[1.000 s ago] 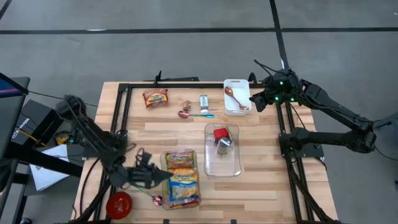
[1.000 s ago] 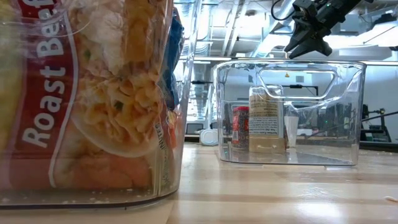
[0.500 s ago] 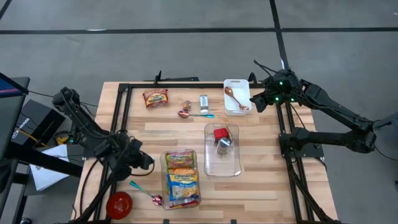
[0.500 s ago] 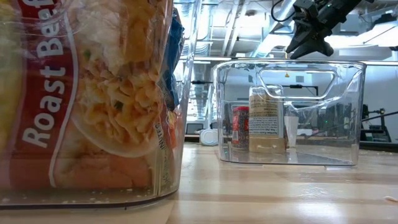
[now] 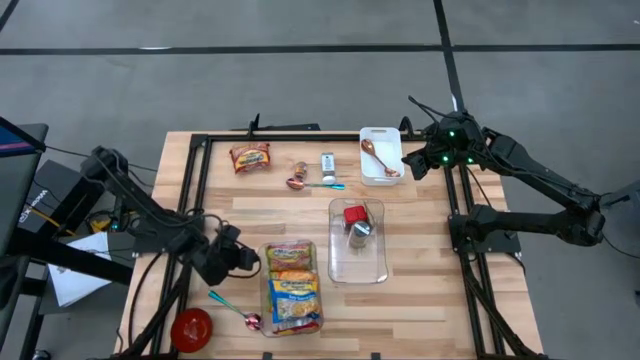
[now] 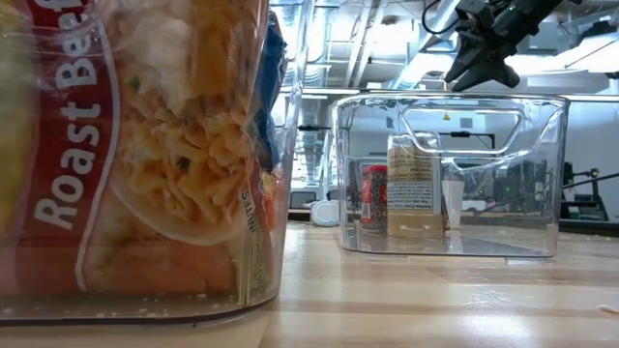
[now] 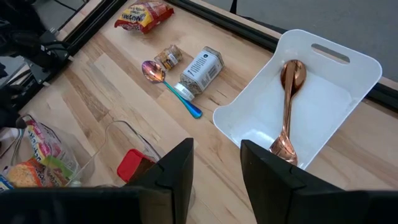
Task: Pick & Place Food Item
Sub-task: Adjust the left transparent bin on the table
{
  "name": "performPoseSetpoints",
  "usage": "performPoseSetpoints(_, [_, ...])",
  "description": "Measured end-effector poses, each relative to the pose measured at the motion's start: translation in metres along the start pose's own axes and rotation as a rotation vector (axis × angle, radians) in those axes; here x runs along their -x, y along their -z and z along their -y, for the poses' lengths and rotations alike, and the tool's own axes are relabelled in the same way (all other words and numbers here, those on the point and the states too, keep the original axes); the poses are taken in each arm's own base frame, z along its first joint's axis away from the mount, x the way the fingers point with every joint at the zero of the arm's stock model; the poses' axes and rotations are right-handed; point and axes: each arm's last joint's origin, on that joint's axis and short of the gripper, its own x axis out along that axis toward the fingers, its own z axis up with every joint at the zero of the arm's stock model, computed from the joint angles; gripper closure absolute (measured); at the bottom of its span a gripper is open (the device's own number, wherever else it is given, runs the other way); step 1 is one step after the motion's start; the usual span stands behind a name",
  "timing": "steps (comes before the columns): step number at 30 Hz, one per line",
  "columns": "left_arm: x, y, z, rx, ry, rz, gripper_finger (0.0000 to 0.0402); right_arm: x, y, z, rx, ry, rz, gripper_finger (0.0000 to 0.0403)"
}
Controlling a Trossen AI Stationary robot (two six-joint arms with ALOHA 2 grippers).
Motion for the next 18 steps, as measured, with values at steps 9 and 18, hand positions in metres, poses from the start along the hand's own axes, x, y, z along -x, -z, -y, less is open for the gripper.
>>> performPoseSetpoints(9, [-0.0096, -0.0043, 0.001, -0.004, 0.053, 0.013, 0.0401, 0.0, 0.0003, 0.0001, 0.0, 0.001, -0.003, 0.0276])
performPoseSetpoints(18, [-0.0024, -0.0072, 0.0025, -0.075, 0.071, -0.012, 0.0401, 0.0, 0.0008, 0.0003, -0.001, 0.003, -0.008, 0.0276])
